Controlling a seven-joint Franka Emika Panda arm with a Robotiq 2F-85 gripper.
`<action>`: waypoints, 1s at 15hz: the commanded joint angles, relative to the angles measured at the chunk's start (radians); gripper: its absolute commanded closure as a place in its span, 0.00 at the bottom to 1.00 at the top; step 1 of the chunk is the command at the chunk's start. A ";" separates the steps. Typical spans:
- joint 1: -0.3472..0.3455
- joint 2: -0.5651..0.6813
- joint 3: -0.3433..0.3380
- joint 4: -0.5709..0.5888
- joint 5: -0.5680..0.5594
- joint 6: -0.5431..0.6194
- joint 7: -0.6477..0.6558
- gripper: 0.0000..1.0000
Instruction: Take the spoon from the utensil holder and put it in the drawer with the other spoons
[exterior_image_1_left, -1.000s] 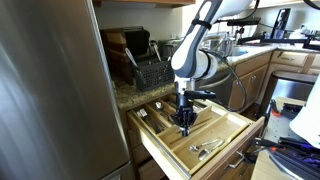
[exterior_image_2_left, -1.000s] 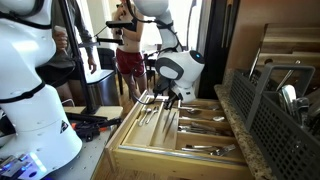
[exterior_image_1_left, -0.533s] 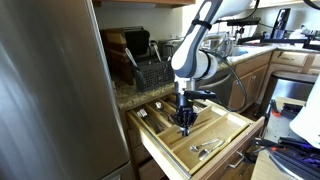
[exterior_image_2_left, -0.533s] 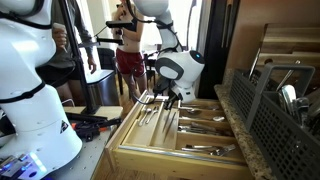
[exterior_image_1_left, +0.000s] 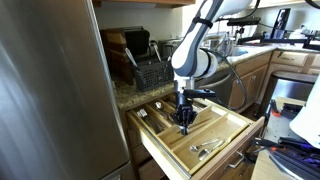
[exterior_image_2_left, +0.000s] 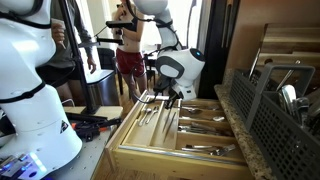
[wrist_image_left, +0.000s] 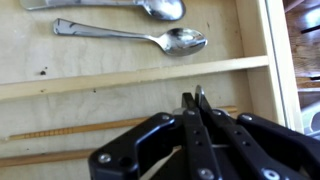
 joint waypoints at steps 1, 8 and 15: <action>0.037 -0.073 -0.021 -0.059 -0.033 0.031 0.066 0.95; 0.047 -0.117 -0.032 -0.074 -0.084 0.026 0.119 0.96; 0.036 -0.149 -0.050 -0.076 -0.182 0.010 0.183 0.96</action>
